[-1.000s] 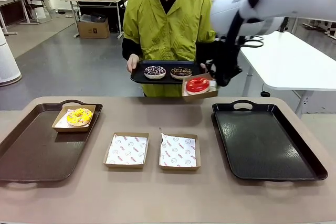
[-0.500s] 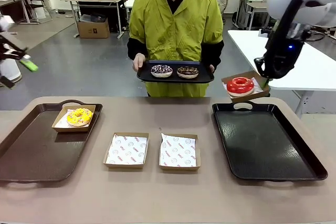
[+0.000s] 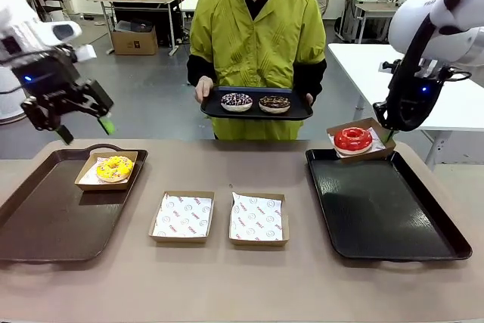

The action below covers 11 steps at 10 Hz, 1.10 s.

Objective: Individually package the donuts and arrange them on the tray.
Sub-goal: Place the picked Paper togo box on the Handle tray while simultaneously picking up another Paper togo box from the table with the other hand.

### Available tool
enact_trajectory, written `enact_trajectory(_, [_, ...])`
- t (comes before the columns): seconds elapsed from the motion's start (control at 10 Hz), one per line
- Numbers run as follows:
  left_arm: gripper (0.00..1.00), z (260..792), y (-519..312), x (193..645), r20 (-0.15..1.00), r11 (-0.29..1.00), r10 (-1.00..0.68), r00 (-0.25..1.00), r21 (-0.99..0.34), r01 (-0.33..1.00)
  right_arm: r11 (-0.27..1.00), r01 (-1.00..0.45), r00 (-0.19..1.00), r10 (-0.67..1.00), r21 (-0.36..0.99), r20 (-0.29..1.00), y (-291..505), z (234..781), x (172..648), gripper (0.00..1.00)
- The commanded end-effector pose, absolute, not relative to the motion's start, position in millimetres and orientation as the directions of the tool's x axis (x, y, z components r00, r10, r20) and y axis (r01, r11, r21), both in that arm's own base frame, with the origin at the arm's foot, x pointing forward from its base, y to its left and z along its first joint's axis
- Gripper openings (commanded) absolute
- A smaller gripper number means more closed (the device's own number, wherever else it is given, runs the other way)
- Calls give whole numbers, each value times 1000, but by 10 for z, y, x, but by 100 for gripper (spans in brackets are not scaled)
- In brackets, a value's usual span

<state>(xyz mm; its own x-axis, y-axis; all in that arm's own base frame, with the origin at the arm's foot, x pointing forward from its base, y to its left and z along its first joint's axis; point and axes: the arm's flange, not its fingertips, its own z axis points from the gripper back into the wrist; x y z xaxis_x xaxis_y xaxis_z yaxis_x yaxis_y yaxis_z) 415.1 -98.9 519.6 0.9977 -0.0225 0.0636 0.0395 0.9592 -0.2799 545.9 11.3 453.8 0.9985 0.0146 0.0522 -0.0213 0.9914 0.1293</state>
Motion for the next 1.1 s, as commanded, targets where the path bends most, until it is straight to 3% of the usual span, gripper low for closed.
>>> enact_trajectory(0.0, [100,4995,-1215,4126,85,981,13,996,-195,4,985,-25,997,14,172,70,120,4450,5496,1])
enact_trajectory(0.6, [100,4126,-1863,4049,131,993,26,991,-120,-10,990,-15,999,8,141,46,140,4391,5520,1])
enact_trajectory(1.0, [100,4005,-1898,4040,120,990,-13,993,-135,29,990,-15,999,8,141,46,140,4391,5520,1])
